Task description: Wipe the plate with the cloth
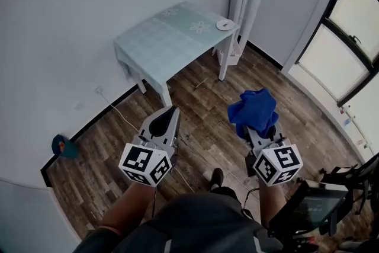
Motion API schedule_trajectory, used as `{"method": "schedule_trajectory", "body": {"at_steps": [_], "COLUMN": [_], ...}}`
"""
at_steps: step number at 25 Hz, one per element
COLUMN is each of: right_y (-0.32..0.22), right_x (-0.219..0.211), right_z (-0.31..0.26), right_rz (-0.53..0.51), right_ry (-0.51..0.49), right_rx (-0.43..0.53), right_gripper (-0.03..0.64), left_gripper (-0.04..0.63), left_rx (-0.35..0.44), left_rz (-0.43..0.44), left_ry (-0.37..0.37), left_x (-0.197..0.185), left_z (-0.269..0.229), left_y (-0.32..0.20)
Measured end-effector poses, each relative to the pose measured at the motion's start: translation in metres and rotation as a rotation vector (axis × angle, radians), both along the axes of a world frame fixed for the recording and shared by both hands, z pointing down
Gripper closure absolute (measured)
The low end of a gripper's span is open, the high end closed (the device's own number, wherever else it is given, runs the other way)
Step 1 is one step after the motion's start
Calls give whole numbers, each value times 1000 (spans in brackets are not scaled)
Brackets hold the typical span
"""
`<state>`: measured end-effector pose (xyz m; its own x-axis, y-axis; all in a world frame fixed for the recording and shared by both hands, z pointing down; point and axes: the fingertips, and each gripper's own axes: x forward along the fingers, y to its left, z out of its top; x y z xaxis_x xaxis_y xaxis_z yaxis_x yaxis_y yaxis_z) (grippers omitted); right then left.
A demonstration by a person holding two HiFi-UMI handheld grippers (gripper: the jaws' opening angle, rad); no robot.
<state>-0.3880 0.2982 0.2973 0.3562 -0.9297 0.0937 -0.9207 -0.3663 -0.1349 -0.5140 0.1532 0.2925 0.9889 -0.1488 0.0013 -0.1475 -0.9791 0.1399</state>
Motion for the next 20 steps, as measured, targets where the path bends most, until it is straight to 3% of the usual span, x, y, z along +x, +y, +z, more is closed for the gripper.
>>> {"method": "schedule_trajectory", "body": {"at_steps": [4,10,15,20], "right_y": [-4,-9,-6,-5], "right_x": [32,87,132,167], "right_z": [-2,-1,1,0], "right_rz": [-29,-50,-53,-105], "right_ry": [-3,1,2,-3], "right_rx": [16,19,25,32], "right_gripper": [488,488,488,488], "left_gripper": [586,586,586,586], "left_rx": [15,-23,30,-4], "left_rz": [-14,-51,-74,-95], "left_ry": [3,-38,-74,-85], "left_x": [34,84,133,173], "left_z": [-8,5,8,14], "left_y": [1,-4,4,10]}}
